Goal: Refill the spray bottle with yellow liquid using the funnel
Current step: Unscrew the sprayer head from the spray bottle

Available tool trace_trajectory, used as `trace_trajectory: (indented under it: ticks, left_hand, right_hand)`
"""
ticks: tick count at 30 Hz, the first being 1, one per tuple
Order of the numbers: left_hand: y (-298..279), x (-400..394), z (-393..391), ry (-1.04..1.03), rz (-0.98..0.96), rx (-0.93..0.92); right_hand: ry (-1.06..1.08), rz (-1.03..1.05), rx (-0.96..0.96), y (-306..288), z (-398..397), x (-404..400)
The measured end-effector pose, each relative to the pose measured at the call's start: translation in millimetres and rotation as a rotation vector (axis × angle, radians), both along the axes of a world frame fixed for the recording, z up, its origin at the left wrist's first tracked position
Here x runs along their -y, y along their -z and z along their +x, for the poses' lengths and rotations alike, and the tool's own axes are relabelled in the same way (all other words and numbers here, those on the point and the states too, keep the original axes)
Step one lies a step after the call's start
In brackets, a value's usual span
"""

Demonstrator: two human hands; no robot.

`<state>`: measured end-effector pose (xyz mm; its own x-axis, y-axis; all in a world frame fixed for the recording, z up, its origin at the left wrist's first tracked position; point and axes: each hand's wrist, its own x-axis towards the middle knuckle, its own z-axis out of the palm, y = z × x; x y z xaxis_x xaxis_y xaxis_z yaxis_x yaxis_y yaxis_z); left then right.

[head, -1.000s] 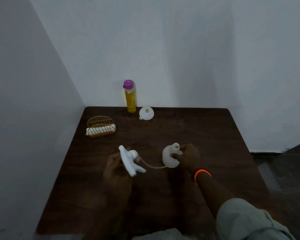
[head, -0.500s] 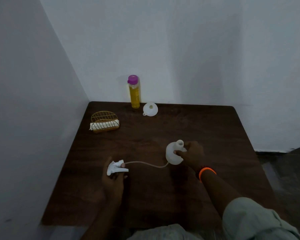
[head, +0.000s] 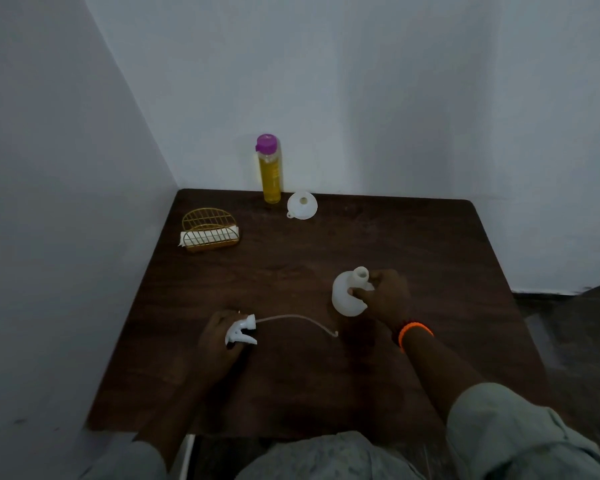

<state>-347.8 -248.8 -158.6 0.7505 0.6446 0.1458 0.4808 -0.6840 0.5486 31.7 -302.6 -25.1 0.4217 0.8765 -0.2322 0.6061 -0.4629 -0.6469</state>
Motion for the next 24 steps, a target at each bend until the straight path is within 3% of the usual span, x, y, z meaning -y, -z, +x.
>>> trace_trajectory:
  ticks: [1, 3, 7, 12, 20, 24]
  left_hand:
    - [-17, 1, 2, -0.127, -0.104, -0.019]
    - [-33, 11, 8, -0.289, -0.077, -0.03]
    - [-34, 17, 5, -0.148, -0.142, -0.207]
    - [-48, 40, 26, -0.375, -0.22, -0.205]
    - [-53, 43, 36, -0.44, -0.314, -0.24]
    - [-46, 38, 32, -0.418, -0.273, -0.282]
  right_hand:
    - [0.002, 0.002, 0.0, 0, -1, 0]
    - [0.003, 0.006, 0.009, 0, -1, 1]
    - [0.002, 0.01, 0.01, 0, -1, 1]
    - [0.005, 0.025, 0.004, -1, -3, 3]
    - [0.004, 0.004, 0.004, -5, -6, 4]
    - [0.0, 0.004, -0.008, -4, -9, 6]
